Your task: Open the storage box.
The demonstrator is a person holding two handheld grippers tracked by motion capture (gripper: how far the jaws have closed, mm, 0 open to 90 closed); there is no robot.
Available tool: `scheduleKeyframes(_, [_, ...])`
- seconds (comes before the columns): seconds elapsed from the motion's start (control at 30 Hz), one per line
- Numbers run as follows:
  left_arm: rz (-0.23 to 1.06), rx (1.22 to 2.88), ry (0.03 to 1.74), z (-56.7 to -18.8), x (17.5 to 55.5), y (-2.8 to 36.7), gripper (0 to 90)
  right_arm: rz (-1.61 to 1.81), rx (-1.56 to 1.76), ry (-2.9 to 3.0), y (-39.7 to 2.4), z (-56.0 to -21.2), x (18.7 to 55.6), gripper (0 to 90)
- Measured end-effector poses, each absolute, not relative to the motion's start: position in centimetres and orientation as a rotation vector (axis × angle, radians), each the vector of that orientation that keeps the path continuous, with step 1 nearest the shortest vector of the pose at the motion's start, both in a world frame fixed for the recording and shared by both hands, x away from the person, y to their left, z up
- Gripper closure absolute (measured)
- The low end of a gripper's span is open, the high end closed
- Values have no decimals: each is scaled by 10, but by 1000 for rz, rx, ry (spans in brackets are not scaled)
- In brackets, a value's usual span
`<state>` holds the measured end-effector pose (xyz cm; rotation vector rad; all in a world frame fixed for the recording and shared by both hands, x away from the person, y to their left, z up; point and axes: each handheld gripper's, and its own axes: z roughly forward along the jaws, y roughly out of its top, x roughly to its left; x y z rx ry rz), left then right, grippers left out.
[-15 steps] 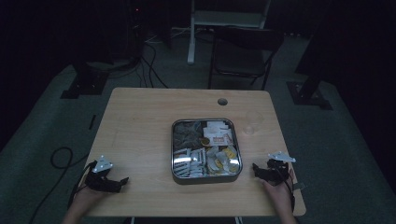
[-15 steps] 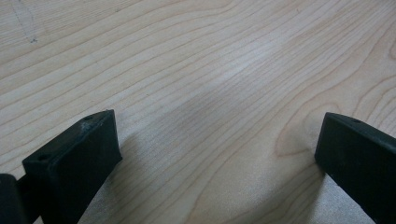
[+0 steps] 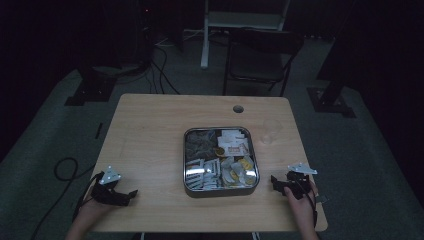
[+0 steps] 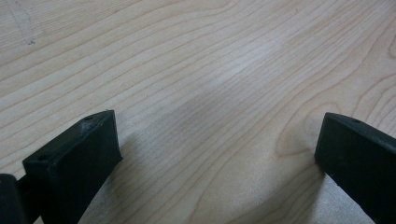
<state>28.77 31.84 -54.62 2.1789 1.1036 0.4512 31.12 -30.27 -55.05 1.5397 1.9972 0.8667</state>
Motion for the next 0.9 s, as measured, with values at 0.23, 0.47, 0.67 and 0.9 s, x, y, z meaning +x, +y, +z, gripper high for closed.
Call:
scheduleKeyframes(0.23, [448, 2185, 1112, -545, 291, 316, 12, 864, 1541, 1997, -303, -550, 311, 124])
scheduleKeyframes(0.47, [421, 2209, 1104, -543, 298, 304, 14, 866, 1540, 1997, -303, -550, 312, 124])
scheduleKeyframes(0.67, [408, 2215, 1071, -540, 301, 293, 14, 866, 1540, 1997, -303, -551, 311, 124])
scheduleKeyframes(0.9, [392, 2201, 1030, -532, 306, 282, 14, 865, 1540, 1997, -303, -550, 311, 124])
